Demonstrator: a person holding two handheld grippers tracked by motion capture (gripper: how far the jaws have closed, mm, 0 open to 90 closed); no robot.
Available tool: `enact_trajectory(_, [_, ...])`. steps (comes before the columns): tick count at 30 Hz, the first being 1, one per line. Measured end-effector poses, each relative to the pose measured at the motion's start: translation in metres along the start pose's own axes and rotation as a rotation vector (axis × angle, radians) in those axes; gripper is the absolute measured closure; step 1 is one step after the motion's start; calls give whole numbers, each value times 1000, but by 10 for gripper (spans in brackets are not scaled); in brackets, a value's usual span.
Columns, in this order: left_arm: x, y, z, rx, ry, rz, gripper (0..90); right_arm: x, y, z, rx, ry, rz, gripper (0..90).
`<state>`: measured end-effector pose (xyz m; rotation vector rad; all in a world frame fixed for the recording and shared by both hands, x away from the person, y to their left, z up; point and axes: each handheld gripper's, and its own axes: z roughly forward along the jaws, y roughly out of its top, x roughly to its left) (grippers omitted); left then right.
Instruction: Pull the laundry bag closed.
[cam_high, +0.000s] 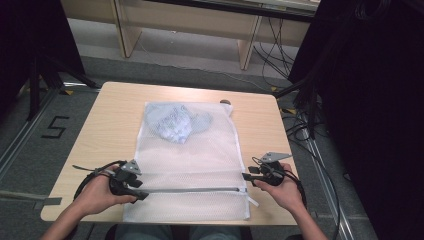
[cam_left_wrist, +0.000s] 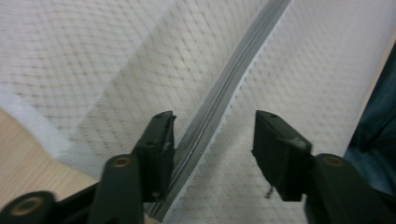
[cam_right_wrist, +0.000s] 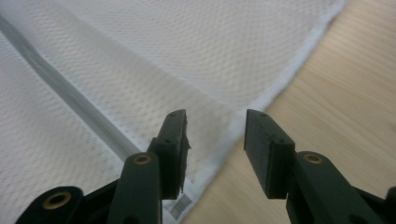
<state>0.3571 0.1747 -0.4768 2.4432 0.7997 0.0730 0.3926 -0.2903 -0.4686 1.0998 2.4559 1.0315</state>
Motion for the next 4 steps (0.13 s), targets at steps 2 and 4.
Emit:
enact_trajectory(2, [-2,-5,-8,-53,16,-12,408,0,0,-2,17,0,33,602])
enact_trajectory(4, [-9,-15,-10,-144,16,-87,347,-3,-2,-1,8,-9,41,603])
